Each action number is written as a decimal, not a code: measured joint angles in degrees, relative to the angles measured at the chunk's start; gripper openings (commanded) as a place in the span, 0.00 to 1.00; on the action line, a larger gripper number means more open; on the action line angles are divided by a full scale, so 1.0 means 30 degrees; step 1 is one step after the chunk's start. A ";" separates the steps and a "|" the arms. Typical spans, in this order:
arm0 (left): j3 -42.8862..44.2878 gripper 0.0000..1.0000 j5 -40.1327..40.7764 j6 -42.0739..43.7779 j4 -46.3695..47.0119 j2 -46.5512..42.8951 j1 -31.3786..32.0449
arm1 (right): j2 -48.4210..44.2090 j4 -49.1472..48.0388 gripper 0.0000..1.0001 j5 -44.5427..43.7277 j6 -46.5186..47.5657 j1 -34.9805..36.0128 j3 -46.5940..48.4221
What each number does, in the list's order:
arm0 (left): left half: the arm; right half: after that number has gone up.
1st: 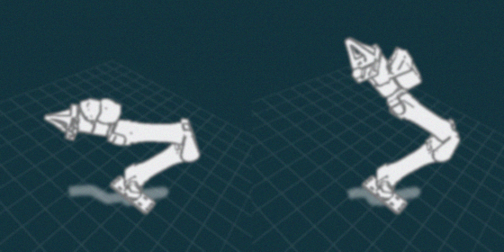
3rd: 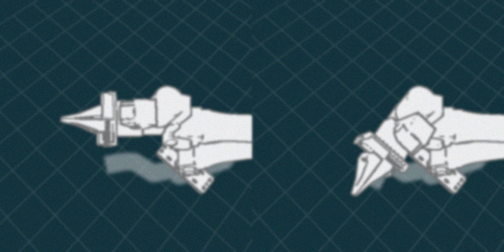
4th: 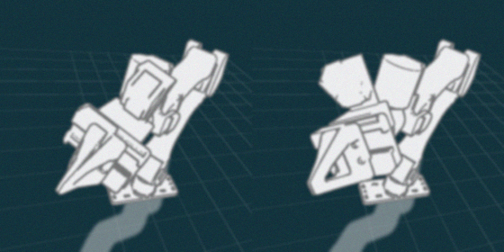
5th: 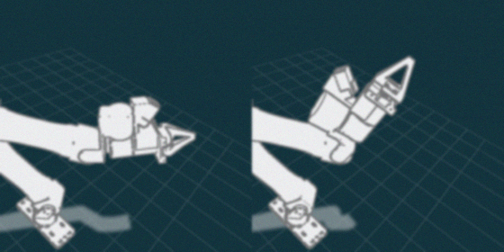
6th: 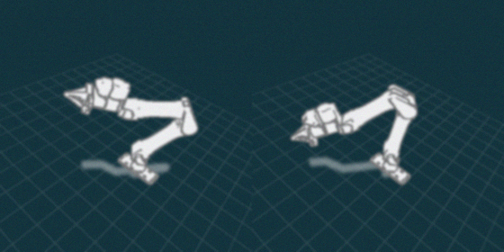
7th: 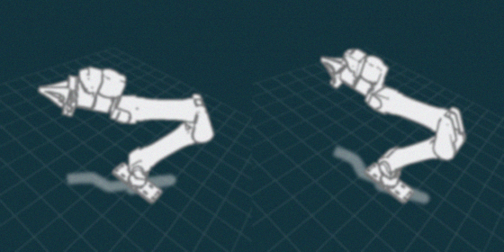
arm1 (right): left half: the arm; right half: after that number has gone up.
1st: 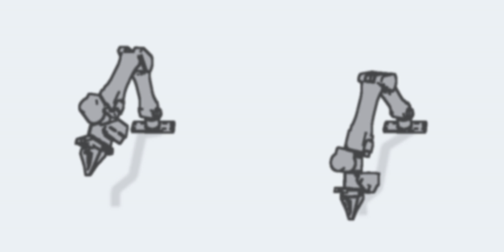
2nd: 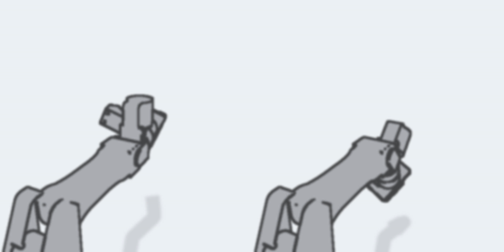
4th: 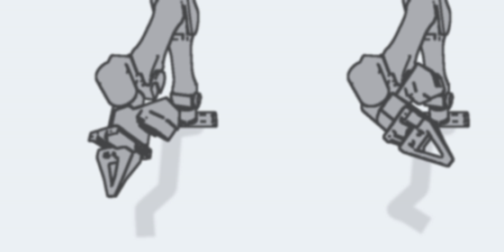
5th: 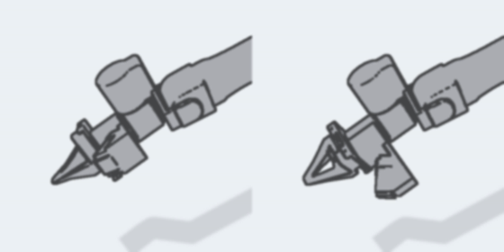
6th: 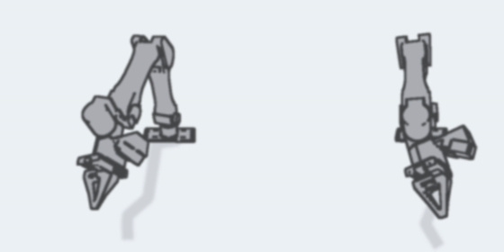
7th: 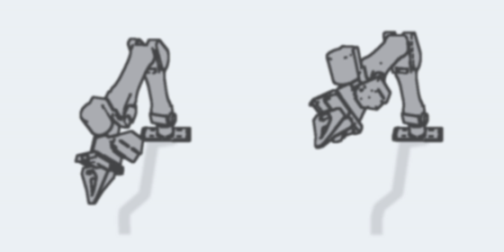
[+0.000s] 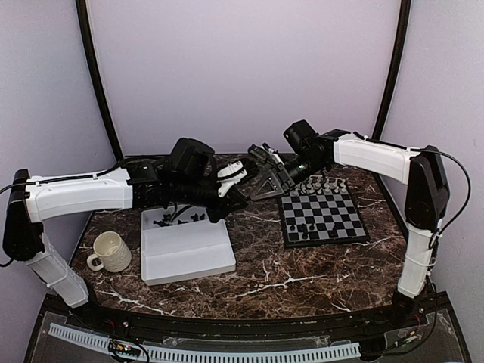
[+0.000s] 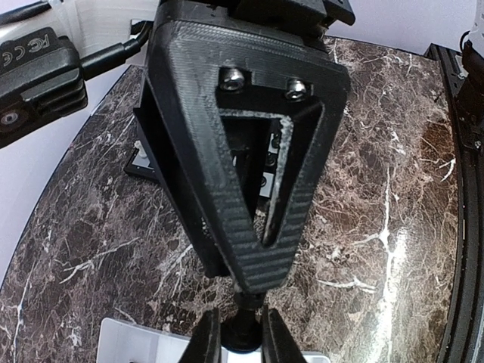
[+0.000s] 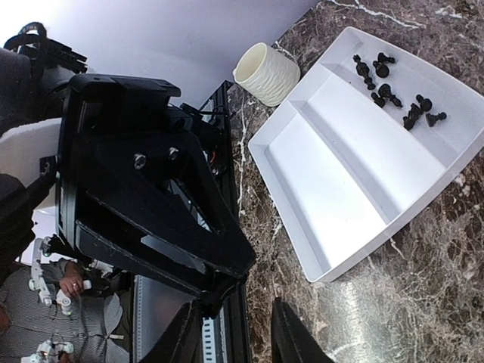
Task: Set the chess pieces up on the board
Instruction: Pass from the left arm to the right
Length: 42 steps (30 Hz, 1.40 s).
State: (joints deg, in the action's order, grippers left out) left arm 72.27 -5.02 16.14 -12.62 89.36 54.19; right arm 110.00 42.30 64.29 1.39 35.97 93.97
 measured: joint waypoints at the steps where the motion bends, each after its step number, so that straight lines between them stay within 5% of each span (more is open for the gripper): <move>1: 0.0000 0.04 0.0036 0.0000 0.0029 0.0022 0.0000 | 0.0000 -0.0015 0.31 0.0058 0.0015 0.0000 0.0000; 12: 0.0313 0.03 0.0189 0.0000 0.0124 0.0641 0.0029 | 0.0000 -0.0291 0.36 0.1209 -0.0153 0.0138 -0.0007; 27: 0.0408 0.04 0.0976 -0.0007 0.0109 0.0787 0.0044 | 0.0000 -0.0699 0.02 -0.0248 -0.0444 0.0131 -0.0117; 35: 0.0321 0.37 0.1989 0.0036 0.0357 0.1260 0.0087 | -0.0073 -0.0357 0.00 -0.2674 0.0692 0.0182 -0.0029; 42: -0.2382 0.44 0.3891 0.0561 0.1916 0.0000 0.0029 | -0.2914 0.0787 0.00 -1.0156 0.4167 0.0138 -0.2455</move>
State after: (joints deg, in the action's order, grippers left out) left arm 65.12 6.66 17.82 -6.87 89.36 54.28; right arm 101.25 44.66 33.82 13.89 36.38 86.61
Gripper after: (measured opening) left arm 0.425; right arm 0.078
